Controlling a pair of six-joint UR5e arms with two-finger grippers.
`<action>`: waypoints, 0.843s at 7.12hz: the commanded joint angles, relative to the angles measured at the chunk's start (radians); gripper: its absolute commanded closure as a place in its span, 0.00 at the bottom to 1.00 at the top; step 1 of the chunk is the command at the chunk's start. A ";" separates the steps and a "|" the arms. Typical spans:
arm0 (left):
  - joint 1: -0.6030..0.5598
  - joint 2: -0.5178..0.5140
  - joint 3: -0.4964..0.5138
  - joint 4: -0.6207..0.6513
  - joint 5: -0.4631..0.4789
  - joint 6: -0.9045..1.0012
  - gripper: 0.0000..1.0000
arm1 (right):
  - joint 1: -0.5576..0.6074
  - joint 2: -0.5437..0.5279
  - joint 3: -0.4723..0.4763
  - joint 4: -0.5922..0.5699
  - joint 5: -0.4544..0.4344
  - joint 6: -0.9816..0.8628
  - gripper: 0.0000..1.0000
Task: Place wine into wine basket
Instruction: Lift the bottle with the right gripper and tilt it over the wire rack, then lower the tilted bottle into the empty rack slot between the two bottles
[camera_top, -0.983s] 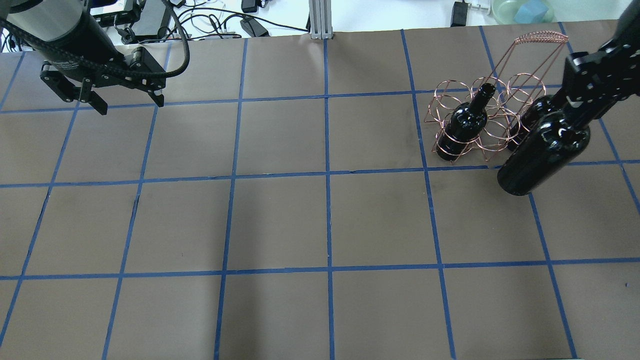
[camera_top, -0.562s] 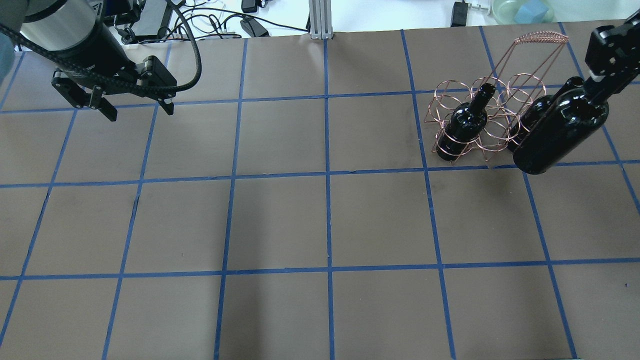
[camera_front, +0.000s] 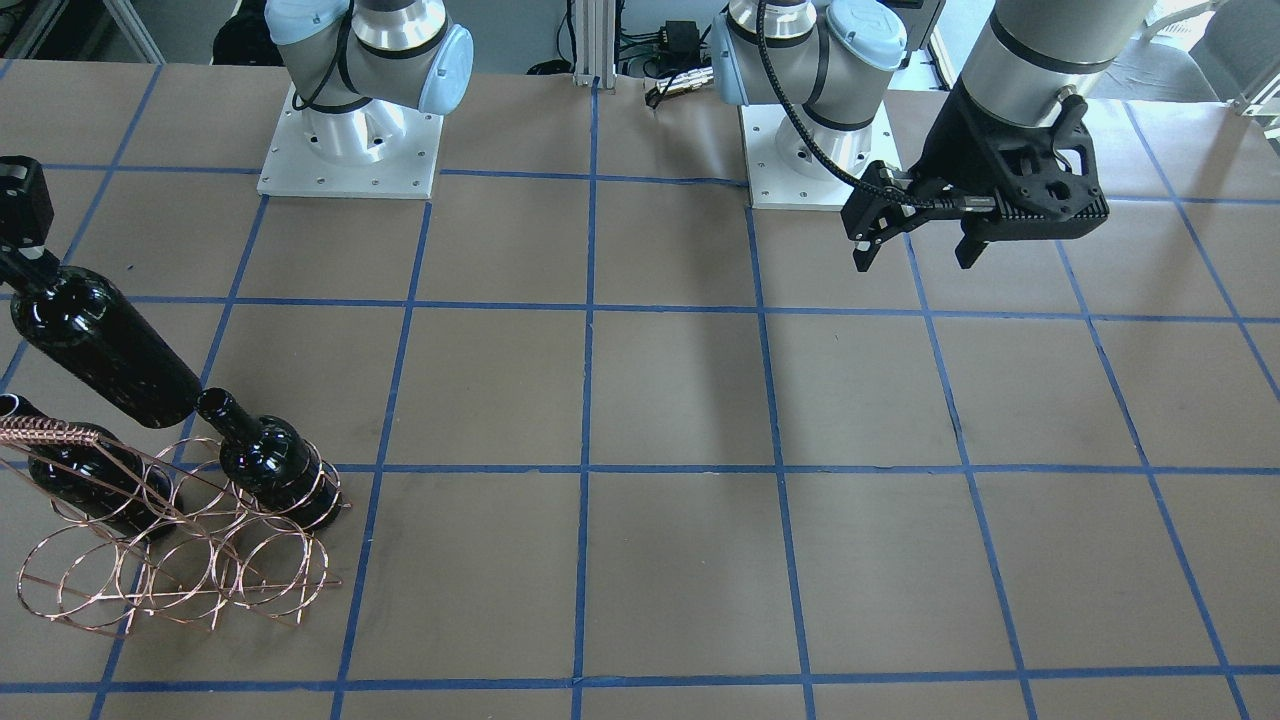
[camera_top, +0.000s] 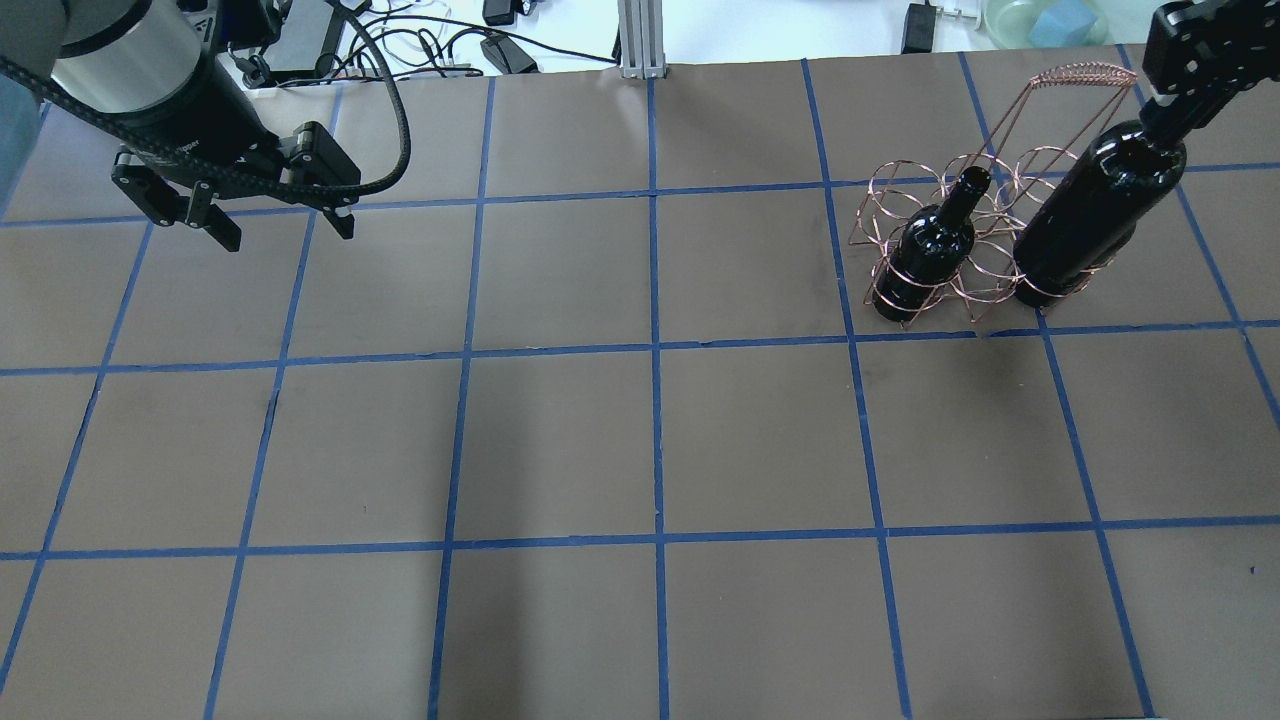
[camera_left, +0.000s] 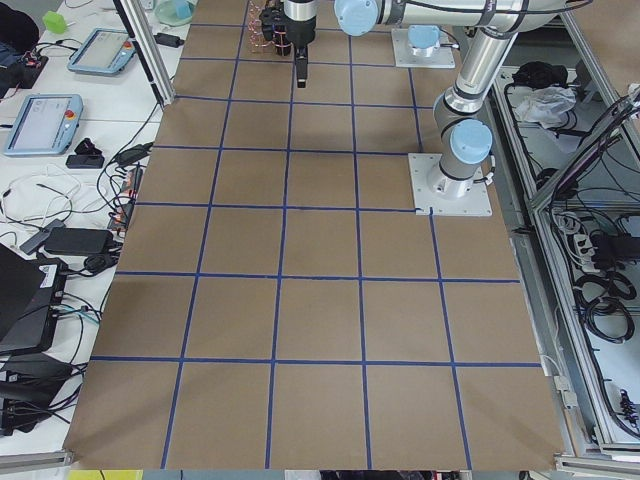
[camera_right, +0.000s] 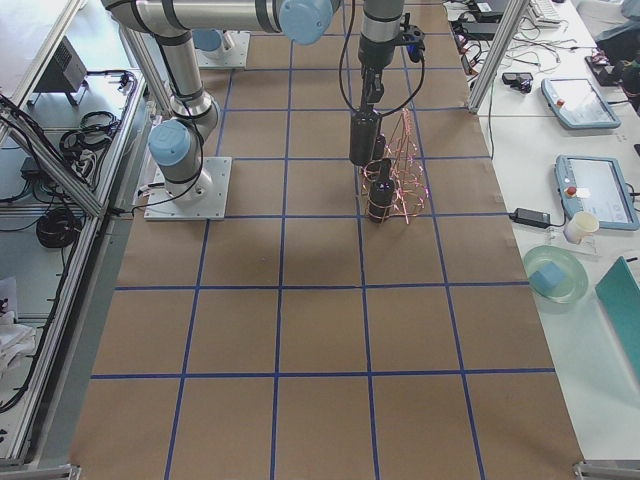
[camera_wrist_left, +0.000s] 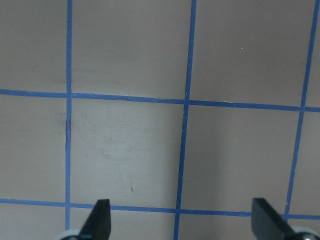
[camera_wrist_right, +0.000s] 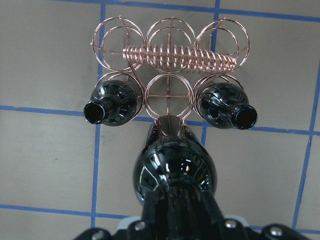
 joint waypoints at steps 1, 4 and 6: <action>0.000 0.002 -0.010 0.000 0.001 0.005 0.00 | 0.023 0.040 -0.001 -0.064 -0.001 -0.001 0.92; 0.000 0.002 -0.012 0.000 0.001 0.005 0.00 | 0.023 0.086 0.004 -0.113 -0.004 -0.027 0.92; 0.000 0.002 -0.012 0.000 0.001 0.010 0.00 | 0.023 0.091 0.011 -0.112 0.002 -0.021 0.93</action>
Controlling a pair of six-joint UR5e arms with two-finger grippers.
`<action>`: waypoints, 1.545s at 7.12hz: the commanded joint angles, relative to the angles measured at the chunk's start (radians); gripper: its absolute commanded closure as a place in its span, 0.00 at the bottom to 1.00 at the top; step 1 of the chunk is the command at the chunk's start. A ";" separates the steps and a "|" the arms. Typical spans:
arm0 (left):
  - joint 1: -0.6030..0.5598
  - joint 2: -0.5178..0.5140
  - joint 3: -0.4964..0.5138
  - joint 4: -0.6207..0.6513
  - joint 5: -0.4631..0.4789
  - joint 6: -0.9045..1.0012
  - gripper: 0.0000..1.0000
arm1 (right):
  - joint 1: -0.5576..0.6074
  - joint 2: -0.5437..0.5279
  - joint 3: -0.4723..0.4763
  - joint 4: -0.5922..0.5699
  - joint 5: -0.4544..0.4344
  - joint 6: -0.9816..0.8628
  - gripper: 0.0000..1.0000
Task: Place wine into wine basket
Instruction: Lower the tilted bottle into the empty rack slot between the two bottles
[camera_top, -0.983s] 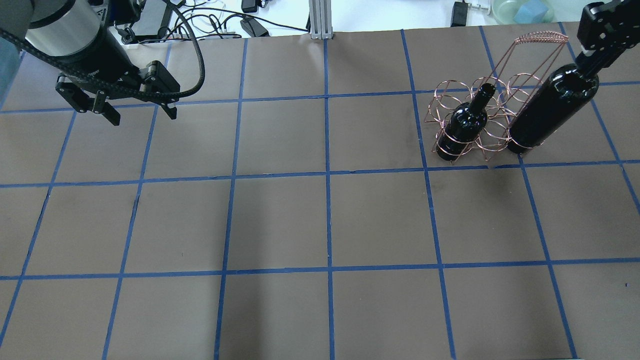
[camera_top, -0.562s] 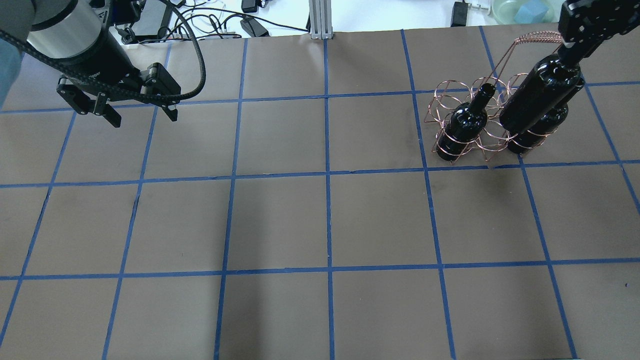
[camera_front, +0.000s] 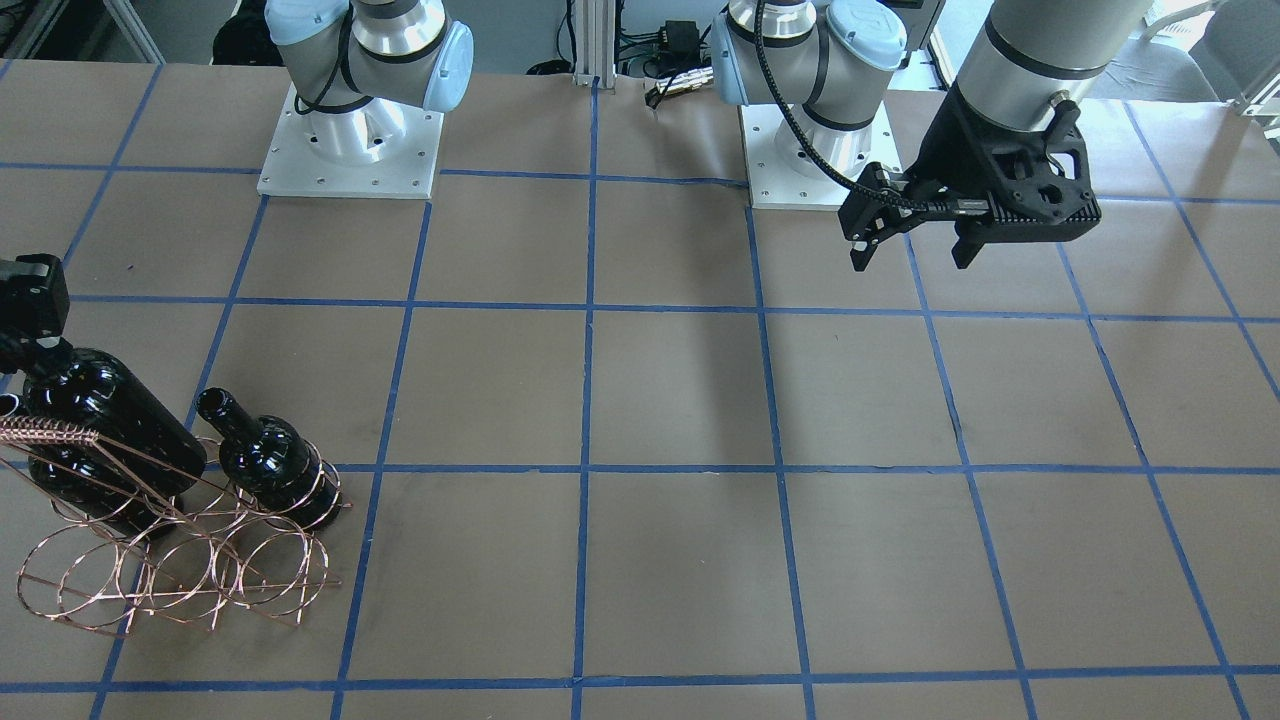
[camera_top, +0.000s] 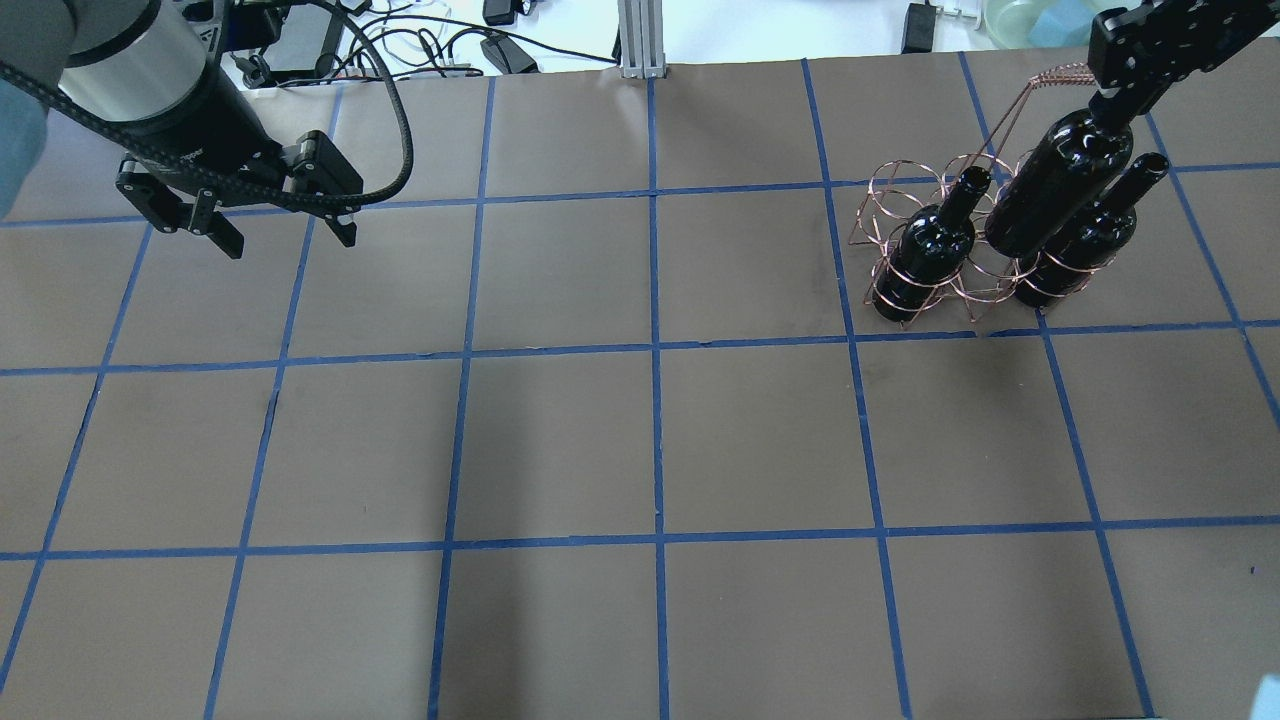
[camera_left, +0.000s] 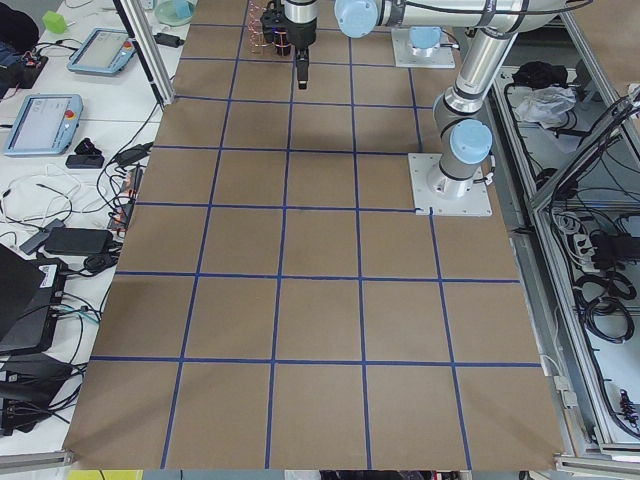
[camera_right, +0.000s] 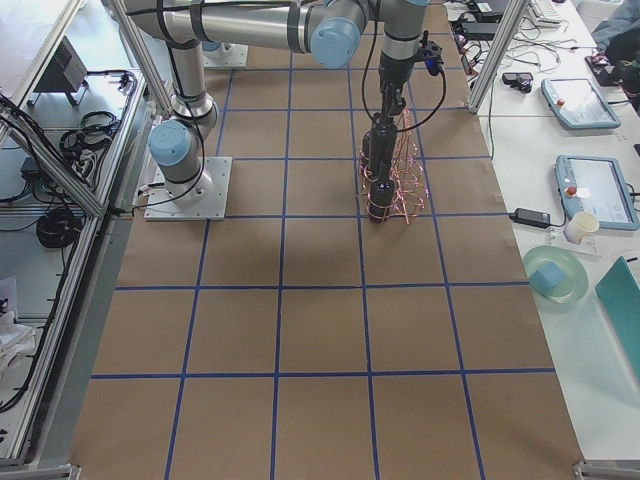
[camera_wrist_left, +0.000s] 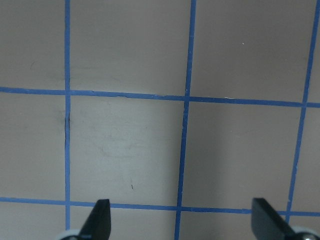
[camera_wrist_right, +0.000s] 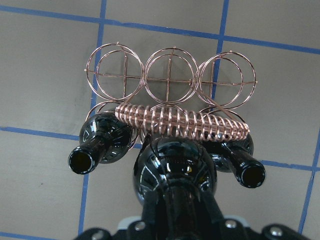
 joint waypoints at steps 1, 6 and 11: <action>0.000 0.000 0.000 0.000 -0.001 0.002 0.00 | 0.000 0.005 0.006 -0.003 0.004 0.002 0.93; 0.000 0.003 -0.005 0.000 0.001 0.005 0.00 | 0.000 0.043 0.007 -0.031 0.028 0.007 0.92; 0.000 0.001 -0.008 -0.002 0.001 0.006 0.00 | 0.000 0.049 0.041 -0.058 0.014 0.008 0.93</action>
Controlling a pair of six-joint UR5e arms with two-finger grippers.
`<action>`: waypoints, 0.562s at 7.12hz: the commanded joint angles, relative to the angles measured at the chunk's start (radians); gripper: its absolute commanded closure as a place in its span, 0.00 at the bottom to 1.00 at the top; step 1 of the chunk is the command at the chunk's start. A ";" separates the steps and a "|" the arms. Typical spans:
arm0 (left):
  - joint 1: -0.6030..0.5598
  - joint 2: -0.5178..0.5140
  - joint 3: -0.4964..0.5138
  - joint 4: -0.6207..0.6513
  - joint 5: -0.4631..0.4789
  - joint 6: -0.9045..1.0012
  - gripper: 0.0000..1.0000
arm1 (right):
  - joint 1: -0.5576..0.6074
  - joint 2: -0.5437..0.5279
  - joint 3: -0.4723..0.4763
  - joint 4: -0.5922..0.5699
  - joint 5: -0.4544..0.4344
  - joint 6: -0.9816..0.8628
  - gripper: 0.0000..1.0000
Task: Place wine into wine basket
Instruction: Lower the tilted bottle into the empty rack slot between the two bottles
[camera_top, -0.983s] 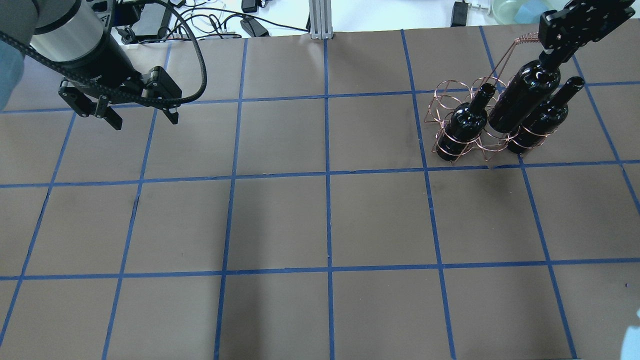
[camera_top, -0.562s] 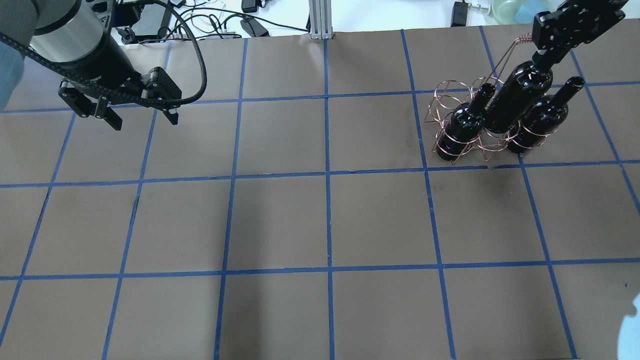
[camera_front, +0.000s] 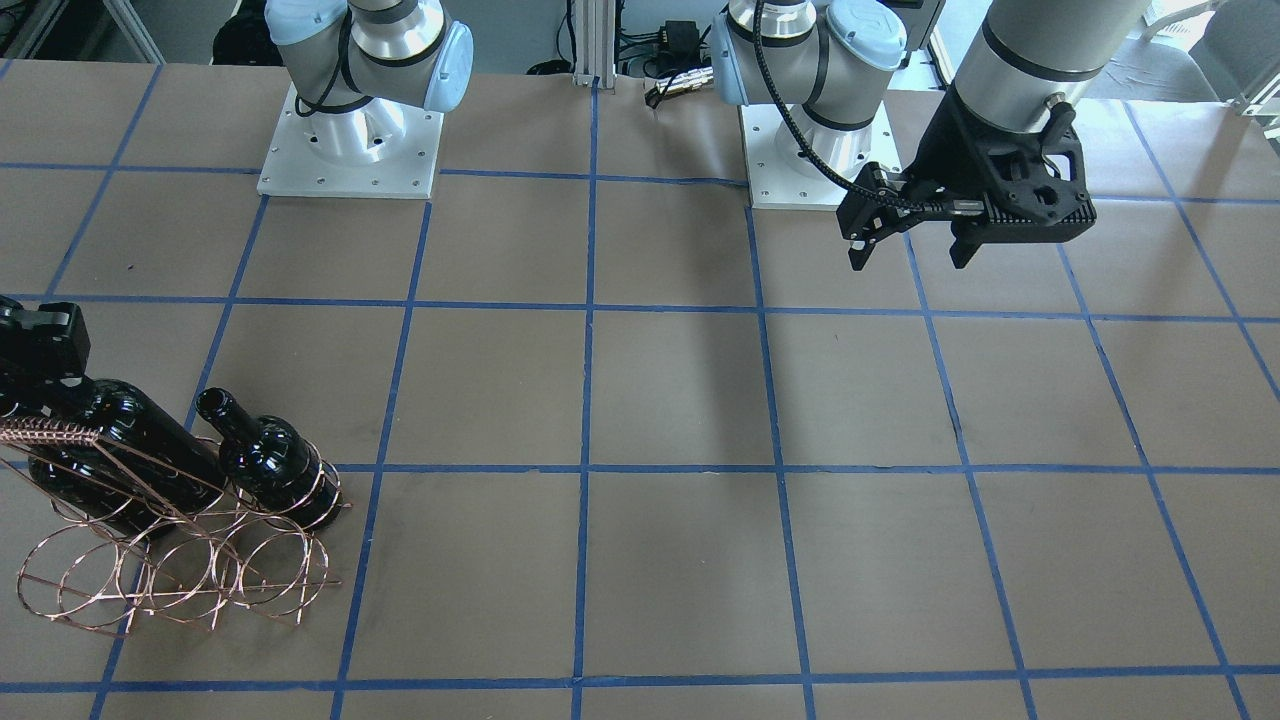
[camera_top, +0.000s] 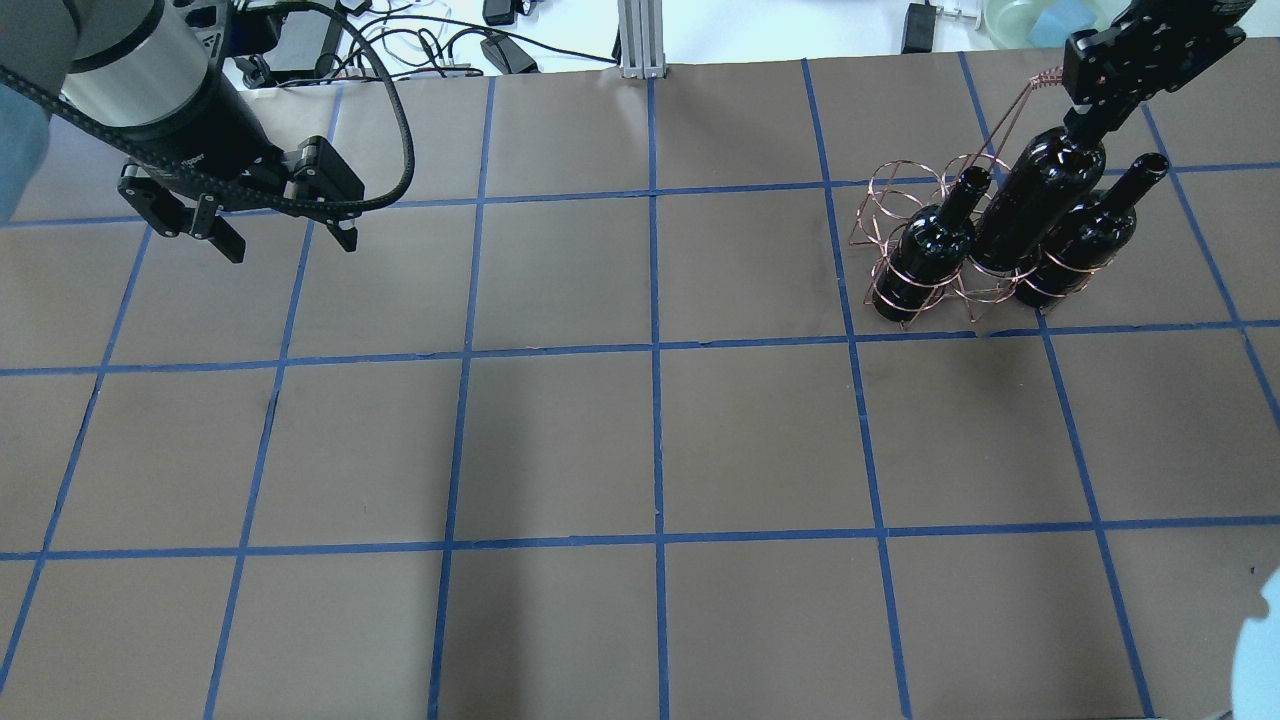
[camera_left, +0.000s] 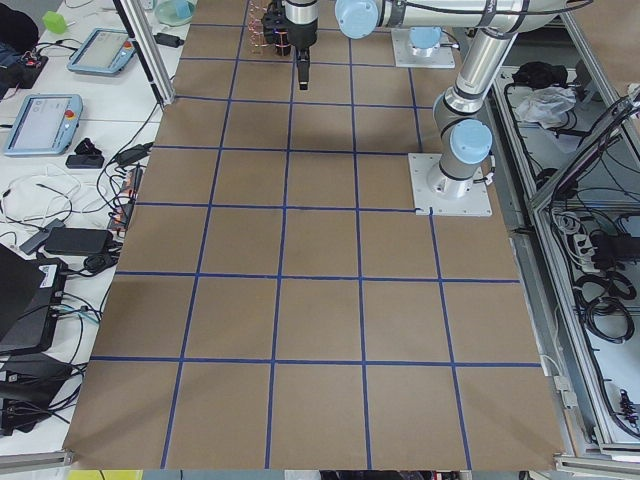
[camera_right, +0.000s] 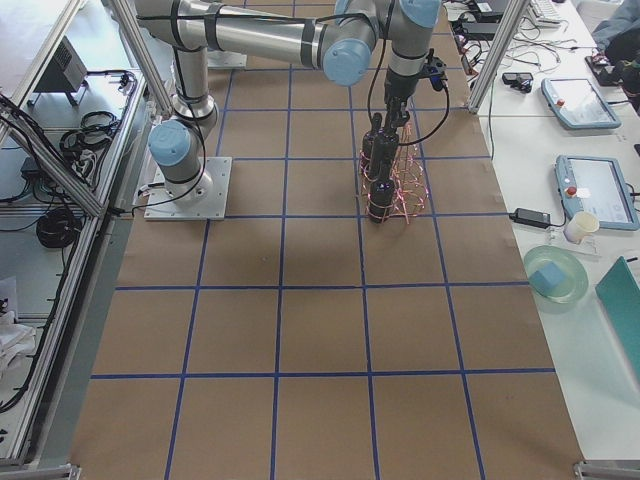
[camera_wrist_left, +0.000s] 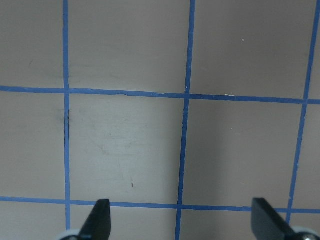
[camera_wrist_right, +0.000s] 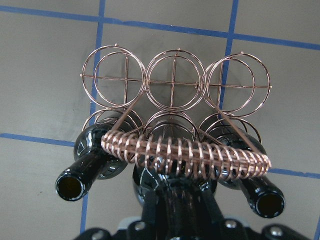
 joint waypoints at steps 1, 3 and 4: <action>0.000 -0.001 -0.001 0.000 0.000 -0.001 0.00 | 0.000 0.000 0.049 -0.049 -0.001 0.004 0.92; 0.000 -0.001 -0.001 0.000 0.001 -0.001 0.00 | 0.000 0.008 0.055 -0.082 0.001 0.001 0.92; 0.000 0.001 -0.001 0.000 0.001 0.000 0.00 | 0.000 0.025 0.063 -0.100 0.002 0.006 0.93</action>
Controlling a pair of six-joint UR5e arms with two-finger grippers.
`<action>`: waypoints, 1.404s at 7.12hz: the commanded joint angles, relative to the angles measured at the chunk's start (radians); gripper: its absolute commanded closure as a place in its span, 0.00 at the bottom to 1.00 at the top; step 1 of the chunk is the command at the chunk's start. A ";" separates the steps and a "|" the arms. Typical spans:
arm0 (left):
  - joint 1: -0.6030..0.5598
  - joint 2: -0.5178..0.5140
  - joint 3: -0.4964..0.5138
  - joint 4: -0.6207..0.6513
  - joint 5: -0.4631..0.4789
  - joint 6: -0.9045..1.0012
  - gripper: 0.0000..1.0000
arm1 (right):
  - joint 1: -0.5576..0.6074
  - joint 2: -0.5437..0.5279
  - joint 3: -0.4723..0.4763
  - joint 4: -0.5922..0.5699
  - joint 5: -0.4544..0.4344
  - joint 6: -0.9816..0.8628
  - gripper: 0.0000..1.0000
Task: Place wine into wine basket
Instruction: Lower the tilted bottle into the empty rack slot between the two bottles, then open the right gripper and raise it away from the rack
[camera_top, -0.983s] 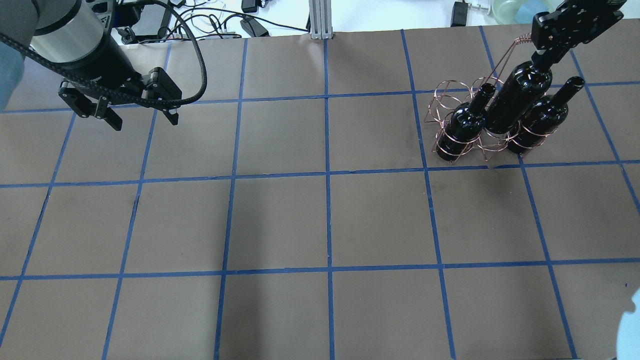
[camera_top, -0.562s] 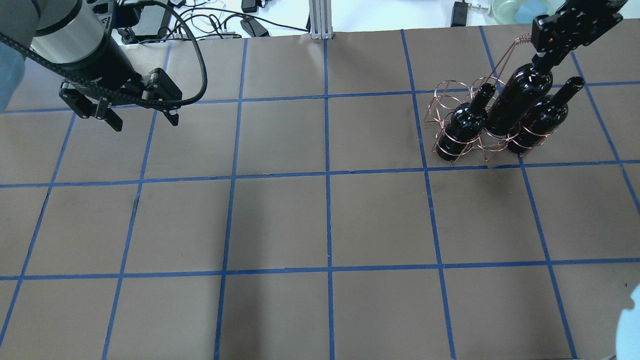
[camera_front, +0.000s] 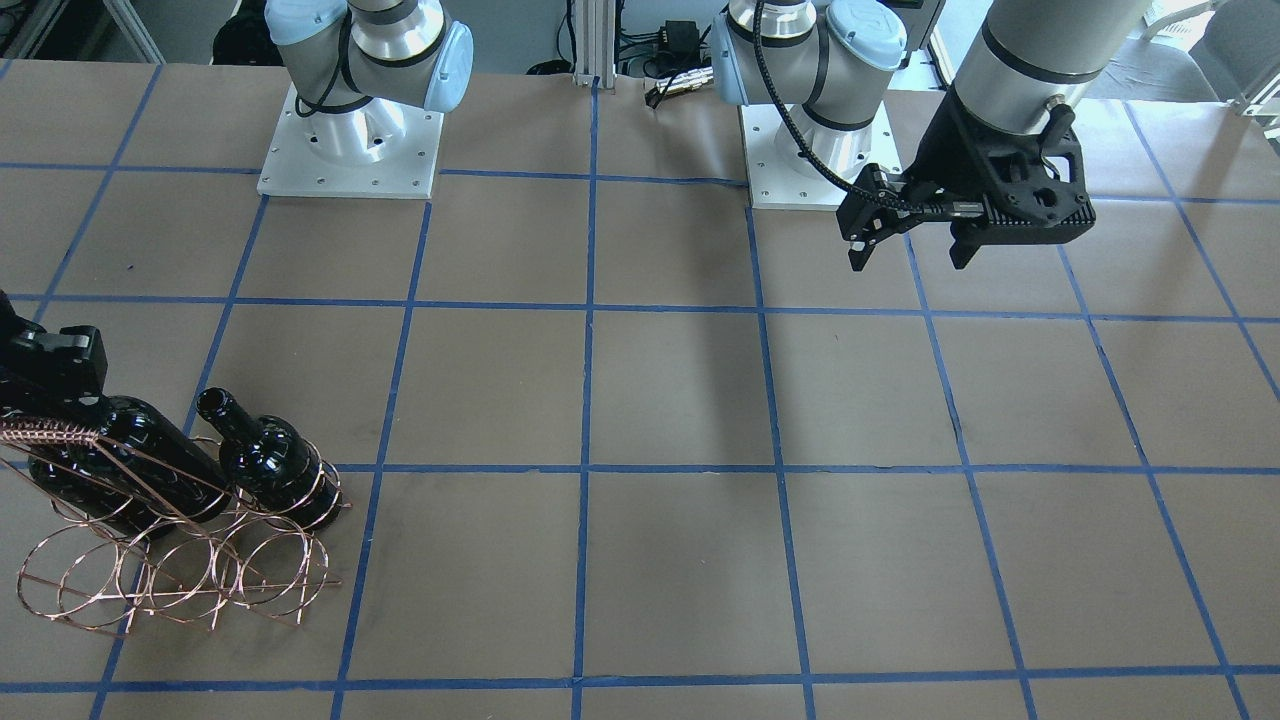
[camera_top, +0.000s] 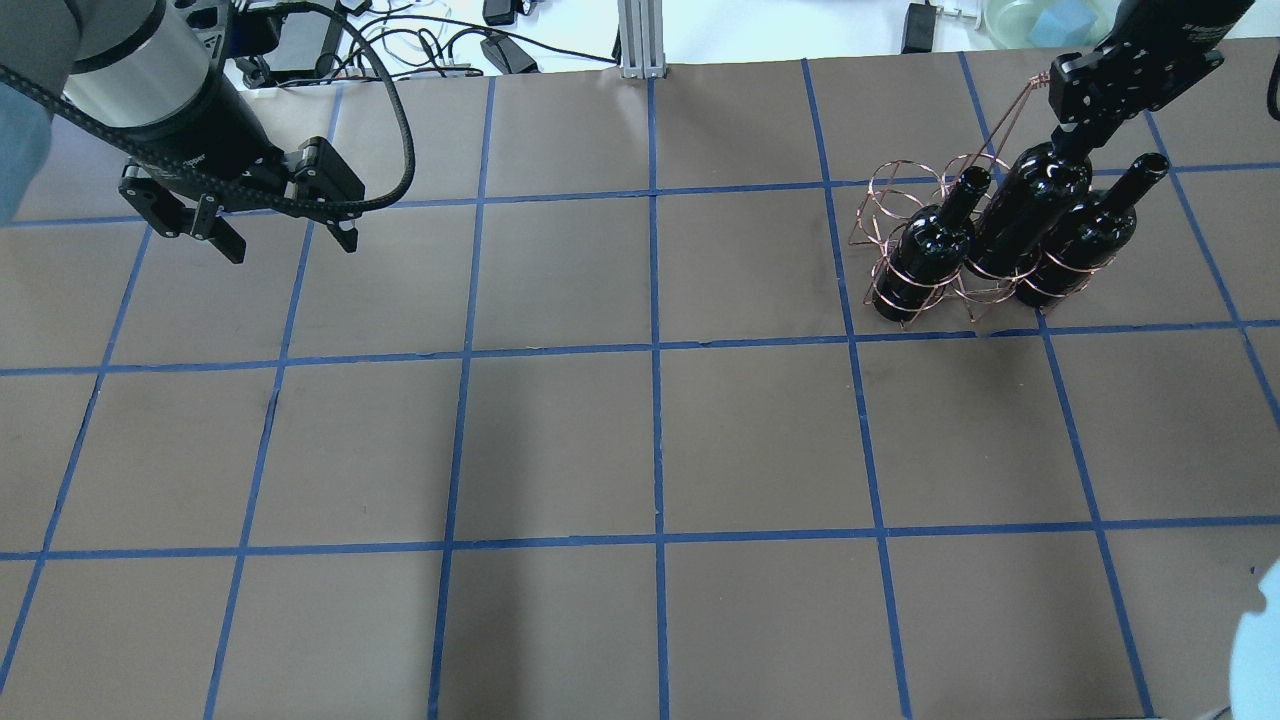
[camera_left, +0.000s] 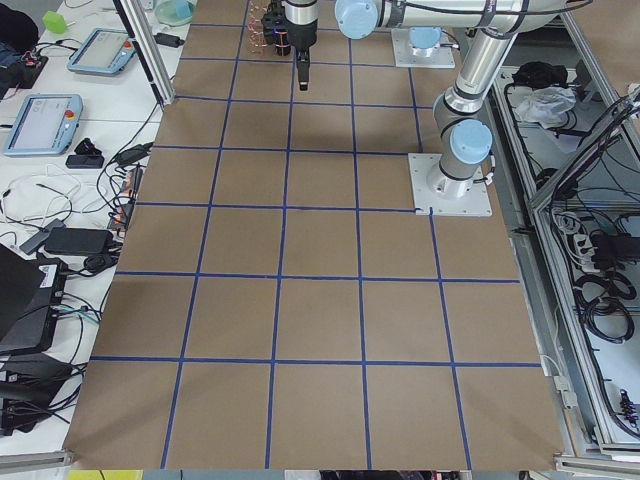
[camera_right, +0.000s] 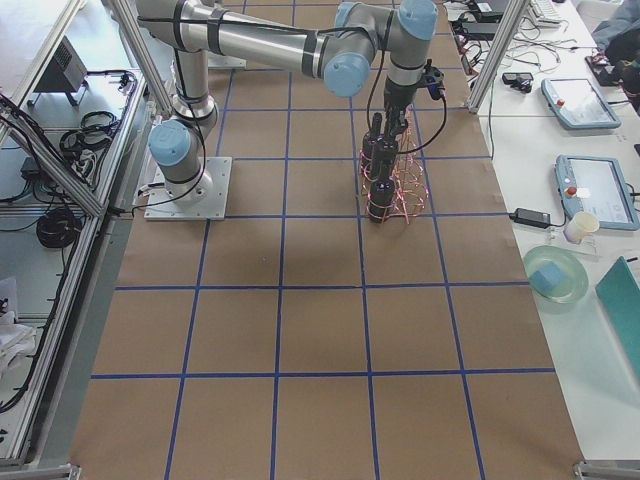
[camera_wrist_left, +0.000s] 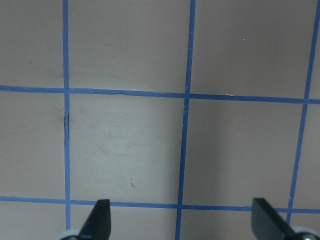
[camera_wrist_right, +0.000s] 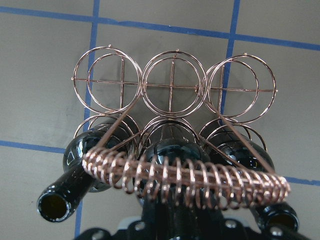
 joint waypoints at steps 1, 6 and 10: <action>0.000 0.000 0.000 0.000 0.000 0.001 0.00 | 0.000 0.021 0.014 -0.032 0.009 0.009 0.92; 0.000 0.024 0.000 -0.002 0.002 -0.013 0.00 | 0.000 0.027 0.045 -0.035 0.000 0.021 0.78; 0.000 0.030 0.001 -0.006 -0.001 -0.007 0.00 | 0.000 0.026 0.086 -0.055 0.000 0.029 0.36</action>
